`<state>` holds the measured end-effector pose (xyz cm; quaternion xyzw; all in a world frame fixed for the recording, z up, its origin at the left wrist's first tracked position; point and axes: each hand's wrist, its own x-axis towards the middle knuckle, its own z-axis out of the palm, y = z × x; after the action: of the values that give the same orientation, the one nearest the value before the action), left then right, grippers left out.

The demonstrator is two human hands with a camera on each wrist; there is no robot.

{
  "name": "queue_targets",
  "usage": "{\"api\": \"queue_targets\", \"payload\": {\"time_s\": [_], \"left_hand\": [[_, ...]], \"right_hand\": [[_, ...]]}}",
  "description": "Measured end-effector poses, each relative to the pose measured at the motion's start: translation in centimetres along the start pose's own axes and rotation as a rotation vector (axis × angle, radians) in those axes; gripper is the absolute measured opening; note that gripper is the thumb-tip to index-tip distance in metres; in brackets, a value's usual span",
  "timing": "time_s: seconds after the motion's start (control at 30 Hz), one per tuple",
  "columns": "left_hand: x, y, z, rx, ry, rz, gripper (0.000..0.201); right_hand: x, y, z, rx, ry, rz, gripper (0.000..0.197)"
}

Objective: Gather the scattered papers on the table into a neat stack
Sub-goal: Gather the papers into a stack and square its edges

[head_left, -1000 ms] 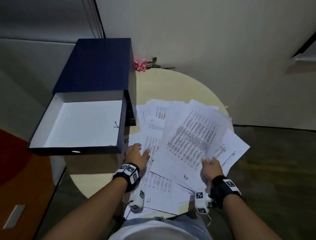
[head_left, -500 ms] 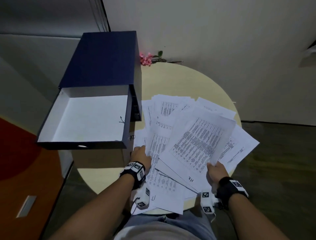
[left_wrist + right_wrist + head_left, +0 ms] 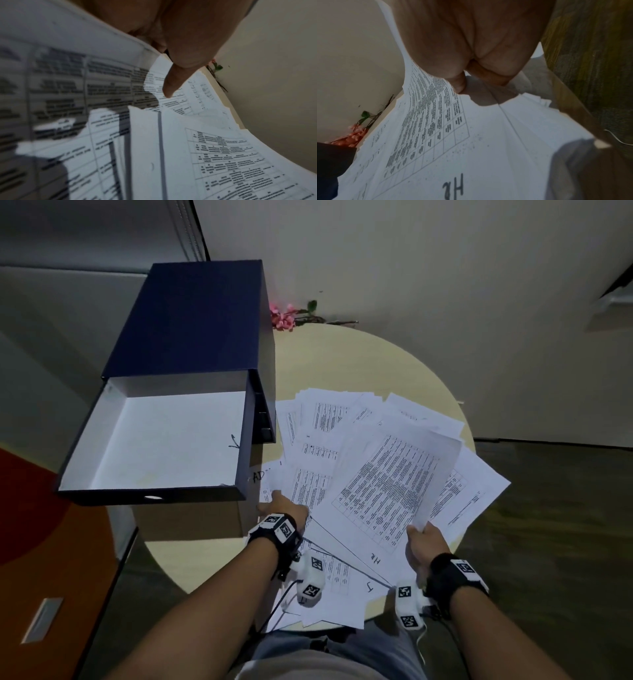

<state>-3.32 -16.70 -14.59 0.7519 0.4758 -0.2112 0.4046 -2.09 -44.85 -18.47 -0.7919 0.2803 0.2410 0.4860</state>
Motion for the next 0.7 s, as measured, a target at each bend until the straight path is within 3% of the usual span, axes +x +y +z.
{"api": "queue_targets", "payload": {"time_s": [0.07,0.17,0.4,0.53,0.7], "left_hand": [[0.0,0.3,0.4,-0.085,0.024,0.012,0.077],[-0.4,0.0,0.1,-0.102,0.057,0.136,0.070],[-5.3,2.3,-3.8,0.009,0.251,0.515,0.074],[-10.0,4.4,-7.2,0.107,0.463,0.772,0.073],[-14.1,6.8,-10.9,-0.028,0.664,1.137,0.013]], "right_hand": [[0.3,0.2,-0.1,0.001,-0.007,-0.004,0.024],[1.1,1.0,0.1,0.026,-0.029,0.020,0.027],[1.9,1.6,0.2,0.085,-0.038,0.060,0.030],[1.8,1.4,0.0,0.079,-0.050,0.043,0.029],[1.2,0.9,-0.1,0.098,-0.064,0.025,0.019]]}}
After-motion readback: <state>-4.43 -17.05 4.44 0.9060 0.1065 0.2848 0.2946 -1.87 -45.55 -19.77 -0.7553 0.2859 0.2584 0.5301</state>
